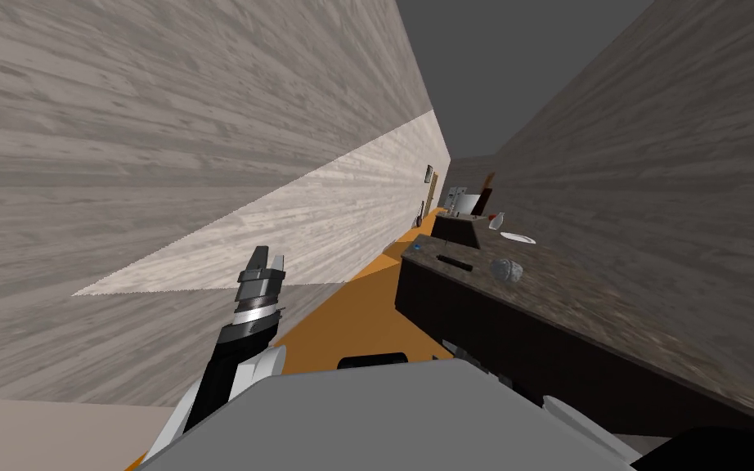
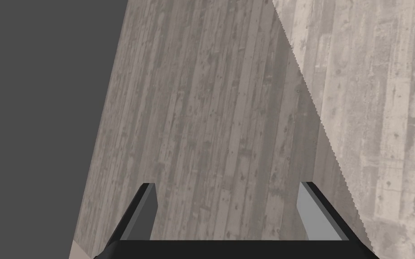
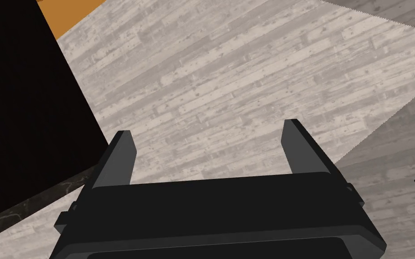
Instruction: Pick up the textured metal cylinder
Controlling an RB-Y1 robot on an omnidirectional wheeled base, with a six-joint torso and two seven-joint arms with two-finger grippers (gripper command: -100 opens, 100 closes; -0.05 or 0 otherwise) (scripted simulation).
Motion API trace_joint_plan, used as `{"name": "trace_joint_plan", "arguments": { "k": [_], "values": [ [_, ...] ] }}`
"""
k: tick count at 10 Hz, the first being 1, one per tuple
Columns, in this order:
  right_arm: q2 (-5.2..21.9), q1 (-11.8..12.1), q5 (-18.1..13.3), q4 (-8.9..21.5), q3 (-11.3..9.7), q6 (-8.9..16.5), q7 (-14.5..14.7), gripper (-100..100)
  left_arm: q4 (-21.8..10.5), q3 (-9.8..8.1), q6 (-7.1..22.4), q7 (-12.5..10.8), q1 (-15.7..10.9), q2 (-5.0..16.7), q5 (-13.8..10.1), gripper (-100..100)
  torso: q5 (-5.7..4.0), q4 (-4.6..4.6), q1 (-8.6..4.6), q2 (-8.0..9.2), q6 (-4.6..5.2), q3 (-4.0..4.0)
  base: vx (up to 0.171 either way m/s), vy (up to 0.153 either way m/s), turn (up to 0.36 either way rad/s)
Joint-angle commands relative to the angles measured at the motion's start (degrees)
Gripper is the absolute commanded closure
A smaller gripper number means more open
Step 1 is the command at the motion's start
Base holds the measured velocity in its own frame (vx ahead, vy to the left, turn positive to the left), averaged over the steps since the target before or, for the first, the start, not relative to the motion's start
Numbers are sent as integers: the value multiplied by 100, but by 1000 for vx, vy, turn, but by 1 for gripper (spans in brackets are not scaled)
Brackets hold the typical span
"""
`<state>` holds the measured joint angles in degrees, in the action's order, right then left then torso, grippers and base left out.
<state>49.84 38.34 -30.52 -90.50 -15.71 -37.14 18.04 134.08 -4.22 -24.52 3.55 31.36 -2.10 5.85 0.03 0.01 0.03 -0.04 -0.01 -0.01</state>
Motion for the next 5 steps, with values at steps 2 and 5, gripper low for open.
{"name": "trace_joint_plan", "arguments": {
  "k": [2, 5],
  "values": [
    [299, 13, -62, 194, -32, 25, 34, -100, 0, 0, 0, 0, 1, 0, 0, 0, 0, -1, 2, -4, 3, -2, 27, 32, 20],
    [905, 120, -276, 810, -86, 68, 158, -100, 0, 0, 0, 0, 1, 0, 0, 0, 2, -1, 7, -7, 2, -4, 50, 57, 107]
  ]
}}
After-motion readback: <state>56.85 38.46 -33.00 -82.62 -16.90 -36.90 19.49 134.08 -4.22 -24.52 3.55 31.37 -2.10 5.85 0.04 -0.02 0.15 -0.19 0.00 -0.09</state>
